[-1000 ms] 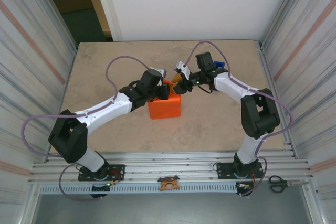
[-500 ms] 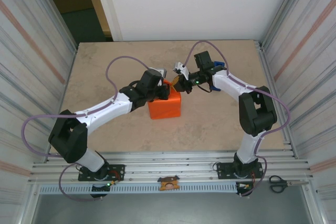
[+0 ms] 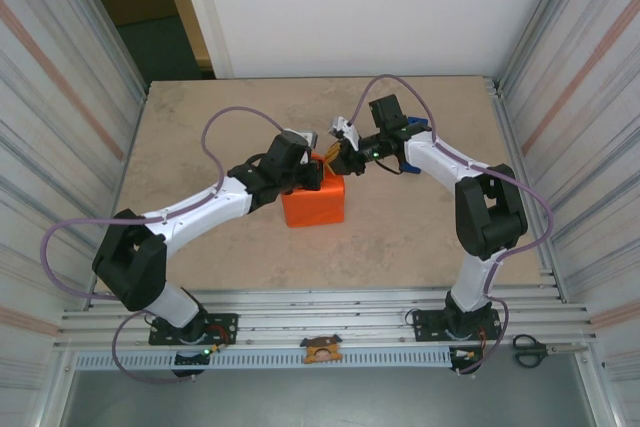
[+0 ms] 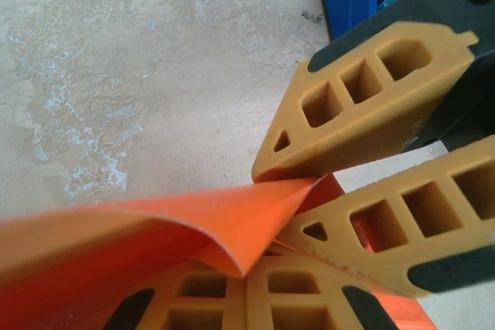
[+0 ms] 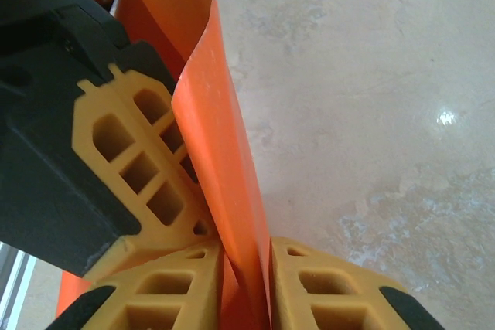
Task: Wrap the gift box in paper
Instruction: Fold the seventh fold of the wrapping paper on the gift box.
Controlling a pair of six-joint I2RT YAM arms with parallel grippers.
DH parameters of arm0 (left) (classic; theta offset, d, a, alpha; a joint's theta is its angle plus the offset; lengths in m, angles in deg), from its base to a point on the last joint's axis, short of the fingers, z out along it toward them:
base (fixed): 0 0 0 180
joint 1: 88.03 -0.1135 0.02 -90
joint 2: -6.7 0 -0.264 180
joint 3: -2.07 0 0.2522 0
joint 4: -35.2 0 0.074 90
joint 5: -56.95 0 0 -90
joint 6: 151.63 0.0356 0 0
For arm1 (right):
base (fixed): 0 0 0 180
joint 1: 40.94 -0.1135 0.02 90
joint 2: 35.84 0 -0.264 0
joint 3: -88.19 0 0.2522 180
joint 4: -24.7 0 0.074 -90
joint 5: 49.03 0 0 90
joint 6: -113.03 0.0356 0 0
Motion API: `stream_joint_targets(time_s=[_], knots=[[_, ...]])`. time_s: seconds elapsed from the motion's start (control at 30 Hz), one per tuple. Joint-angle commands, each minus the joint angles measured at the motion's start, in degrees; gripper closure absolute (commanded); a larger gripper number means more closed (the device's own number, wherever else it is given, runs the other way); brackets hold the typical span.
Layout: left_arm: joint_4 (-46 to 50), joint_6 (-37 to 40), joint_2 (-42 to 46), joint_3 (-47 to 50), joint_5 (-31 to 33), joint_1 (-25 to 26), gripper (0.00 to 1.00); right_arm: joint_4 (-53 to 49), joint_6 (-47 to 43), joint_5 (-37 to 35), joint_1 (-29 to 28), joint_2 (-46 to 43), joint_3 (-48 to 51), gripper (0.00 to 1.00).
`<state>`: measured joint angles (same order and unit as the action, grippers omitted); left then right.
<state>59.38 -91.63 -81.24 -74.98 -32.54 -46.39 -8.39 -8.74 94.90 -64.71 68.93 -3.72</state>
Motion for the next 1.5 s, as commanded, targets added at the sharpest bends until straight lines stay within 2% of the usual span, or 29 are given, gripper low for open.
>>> stream_joint_targets(time_s=[0.0, 0.13, 0.3, 0.5, 0.57, 0.63, 0.8, 0.97, 1.33, 1.47], knots=[[5.0, 0.73, 0.31, 1.78, 0.37, 0.01, 1.0, 0.31, 0.57, 2.28, -0.79, 1.11, -2.53, 0.76], [4.79, 0.61, 0.14, 1.92, 0.41, 0.01, 1.0, 0.37, 0.48, 2.91, -1.19, 1.91, -3.24, 0.78], [4.79, 0.65, 0.04, 1.76, 0.36, 0.01, 1.0, 0.53, 0.45, 4.15, -1.02, 1.67, -3.32, 1.0], [4.64, 0.51, 0.14, 2.1, 0.44, 0.01, 1.0, 1.59, 1.37, 4.71, -0.33, 0.16, -2.55, 1.0], [4.55, 0.49, 0.16, 2.12, 0.45, 0.01, 1.0, 3.18, 3.22, 3.35, 0.05, -0.63, -1.83, 0.82], [4.53, 0.49, 0.23, 2.15, 0.45, 0.01, 1.0, 5.71, 5.89, 1.24, 1.09, -1.76, -0.3, 0.7], [4.13, 0.34, 0.4, 2.42, 0.46, 0.01, 1.0, 7.92, 9.2, -0.56, 3.27, -4.46, 4.77, 0.54], [3.91, 0.38, 0.13, 2.41, -0.07, 0.01, 1.0, 11.43, 12.91, -1.25, 3.4, -6.35, 10.84, 0.48], [4.53, 1.33, 1.0, 0.85, -0.36, -0.07, 1.0, 13.7, 15.48, -3.82, 2.15, -6.39, 18.54, 0.51], [4.93, 3.18, 2.97, -1.76, -1.77, -0.34, 0.88, 12.47, 15.01, -5.07, 2.01, -6.86, 18.19, 0.54]])
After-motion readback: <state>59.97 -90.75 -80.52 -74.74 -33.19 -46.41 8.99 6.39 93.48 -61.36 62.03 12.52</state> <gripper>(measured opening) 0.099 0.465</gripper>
